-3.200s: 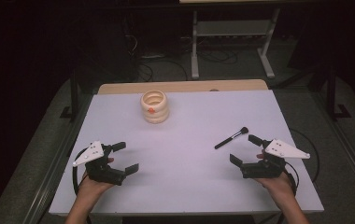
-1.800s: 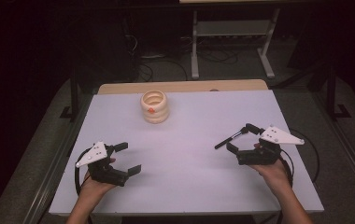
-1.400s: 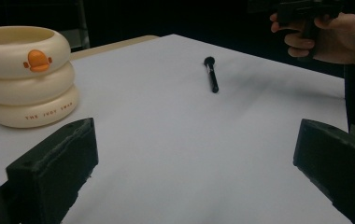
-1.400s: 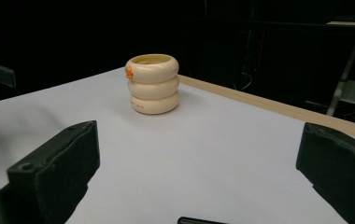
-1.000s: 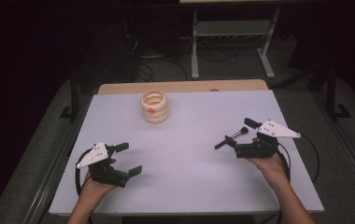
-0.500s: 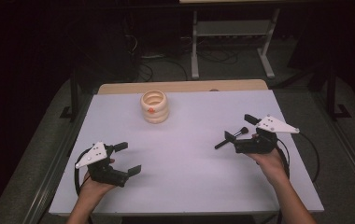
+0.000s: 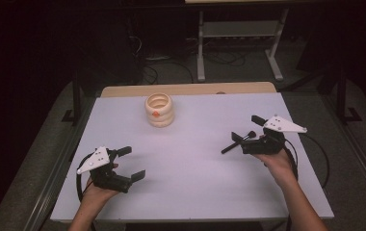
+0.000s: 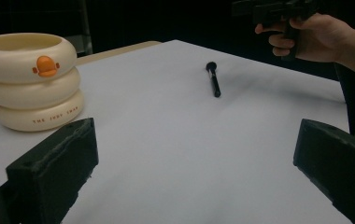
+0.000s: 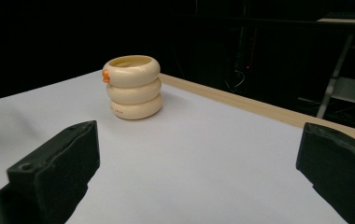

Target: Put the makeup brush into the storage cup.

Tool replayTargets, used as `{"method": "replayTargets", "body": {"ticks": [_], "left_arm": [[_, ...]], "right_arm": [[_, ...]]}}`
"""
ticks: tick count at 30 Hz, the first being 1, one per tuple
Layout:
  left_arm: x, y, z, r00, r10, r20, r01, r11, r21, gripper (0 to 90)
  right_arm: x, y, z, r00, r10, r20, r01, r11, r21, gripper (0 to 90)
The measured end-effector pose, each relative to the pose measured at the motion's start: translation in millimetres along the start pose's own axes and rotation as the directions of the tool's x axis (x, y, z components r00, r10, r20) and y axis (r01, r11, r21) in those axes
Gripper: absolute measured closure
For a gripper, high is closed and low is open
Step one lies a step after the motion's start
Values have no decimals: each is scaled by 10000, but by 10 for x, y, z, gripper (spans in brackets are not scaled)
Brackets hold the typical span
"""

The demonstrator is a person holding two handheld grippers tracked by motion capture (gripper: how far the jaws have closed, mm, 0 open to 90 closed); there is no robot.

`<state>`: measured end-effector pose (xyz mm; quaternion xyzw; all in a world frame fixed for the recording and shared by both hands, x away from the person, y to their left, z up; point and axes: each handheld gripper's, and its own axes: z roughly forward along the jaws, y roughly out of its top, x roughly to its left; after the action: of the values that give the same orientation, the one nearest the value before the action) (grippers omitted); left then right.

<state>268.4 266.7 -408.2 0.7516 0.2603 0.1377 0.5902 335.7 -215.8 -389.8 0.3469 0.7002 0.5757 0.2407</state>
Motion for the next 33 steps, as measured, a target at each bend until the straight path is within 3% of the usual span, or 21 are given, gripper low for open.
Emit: {"method": "replayTargets", "body": {"ticks": [24, 33], "left_arm": [[15, -2, -14, 10000, -52, 37, 52, 9999, -125, 0], [14, 0, -12, 9999, -106, 26, 106, 9998, -195, 0]], "right_arm": [[-202, 101, 110, 10000, 49, -7, -49, 9996, 276, 0], [-259, 140, 152, 10000, -62, 21, 61, 9973, 729, 0]]}}
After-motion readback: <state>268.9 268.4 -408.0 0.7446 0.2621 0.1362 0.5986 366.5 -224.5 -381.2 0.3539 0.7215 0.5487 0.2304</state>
